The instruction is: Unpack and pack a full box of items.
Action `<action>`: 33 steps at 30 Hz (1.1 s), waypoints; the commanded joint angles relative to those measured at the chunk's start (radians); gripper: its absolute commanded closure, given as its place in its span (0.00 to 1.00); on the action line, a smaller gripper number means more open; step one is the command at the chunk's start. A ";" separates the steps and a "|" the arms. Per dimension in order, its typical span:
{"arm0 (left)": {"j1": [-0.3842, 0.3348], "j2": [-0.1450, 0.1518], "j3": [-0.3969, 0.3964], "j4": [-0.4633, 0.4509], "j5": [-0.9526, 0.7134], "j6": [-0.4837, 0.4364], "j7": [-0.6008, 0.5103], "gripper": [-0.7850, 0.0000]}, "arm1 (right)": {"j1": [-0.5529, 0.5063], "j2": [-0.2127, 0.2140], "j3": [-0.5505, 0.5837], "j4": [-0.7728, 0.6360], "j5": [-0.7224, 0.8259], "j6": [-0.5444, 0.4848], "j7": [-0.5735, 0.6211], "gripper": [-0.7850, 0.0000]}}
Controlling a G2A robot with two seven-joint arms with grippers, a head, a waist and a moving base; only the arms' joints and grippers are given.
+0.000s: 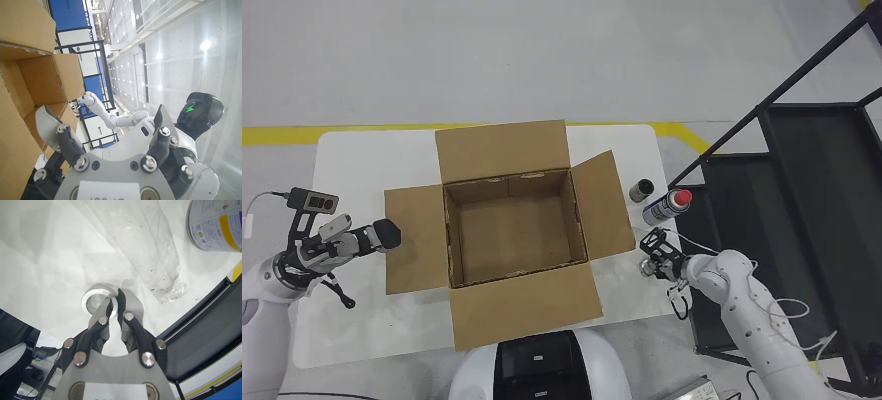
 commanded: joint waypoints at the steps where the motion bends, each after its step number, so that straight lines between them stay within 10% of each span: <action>1: 0.000 0.000 0.000 0.000 0.000 0.000 0.000 0.00 | -0.011 0.004 0.016 -0.017 -0.004 0.008 -0.006 1.00; 20: 0.000 0.000 0.000 0.000 0.000 0.000 0.000 0.00 | -0.358 0.052 0.509 -0.663 0.323 -0.157 -0.144 1.00; 33: 0.000 0.000 0.000 0.000 0.000 0.000 0.000 0.00 | 0.064 0.044 0.060 -0.617 0.233 -0.033 -0.021 1.00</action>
